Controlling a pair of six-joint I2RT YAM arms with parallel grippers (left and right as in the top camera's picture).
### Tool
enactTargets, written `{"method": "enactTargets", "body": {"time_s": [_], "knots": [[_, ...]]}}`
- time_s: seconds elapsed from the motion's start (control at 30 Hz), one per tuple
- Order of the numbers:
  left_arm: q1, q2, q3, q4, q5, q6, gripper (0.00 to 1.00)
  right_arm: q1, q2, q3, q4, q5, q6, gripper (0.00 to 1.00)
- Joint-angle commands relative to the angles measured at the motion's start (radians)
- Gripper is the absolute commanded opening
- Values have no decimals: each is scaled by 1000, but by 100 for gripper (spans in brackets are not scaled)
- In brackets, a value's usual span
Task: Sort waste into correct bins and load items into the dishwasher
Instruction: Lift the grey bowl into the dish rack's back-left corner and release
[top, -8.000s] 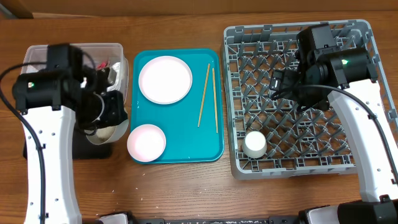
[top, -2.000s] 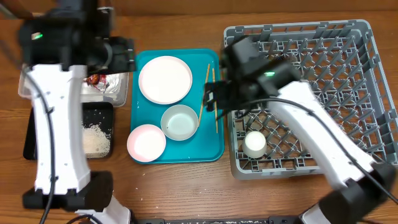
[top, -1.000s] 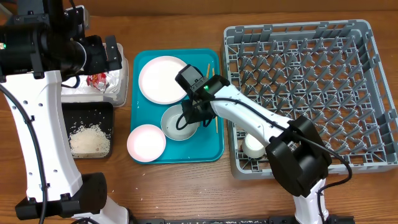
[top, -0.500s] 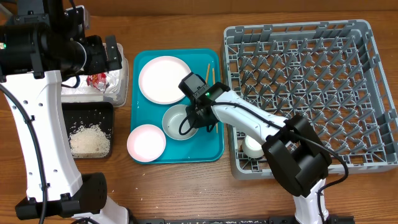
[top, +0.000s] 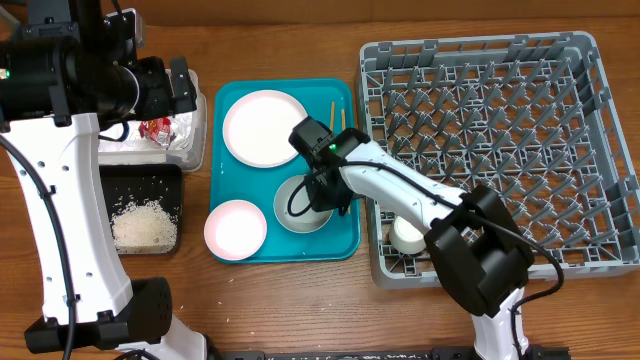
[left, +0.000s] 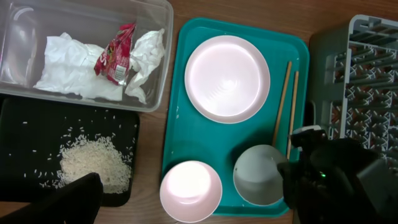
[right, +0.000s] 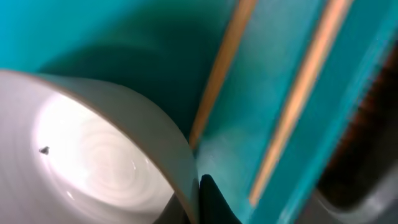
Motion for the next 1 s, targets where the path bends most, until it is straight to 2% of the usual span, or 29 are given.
{"method": "enactTargets", "body": {"time_s": [0.0, 0.23, 0.37, 0.43, 0.63, 0.77, 0.97], "knots": [[0, -2, 12, 3, 8, 19, 100, -19, -124, 87, -51, 94, 25, 4], [0, -2, 12, 3, 8, 19, 100, -124, -257, 134, -113, 373, 50, 4], [0, -2, 12, 3, 8, 19, 100, -180, -275, 156, -58, 797, 50, 4], [0, -2, 12, 3, 8, 19, 100, -198, -269, 153, 14, 935, 44, 4], [0, -2, 12, 3, 8, 19, 100, -272, -229, 137, 287, 982, -138, 4], [0, -2, 12, 3, 8, 19, 100, -289, -177, 137, 399, 999, -285, 4], [0, -2, 12, 3, 8, 19, 100, -274, -56, 137, 517, 1193, -520, 4]]}}
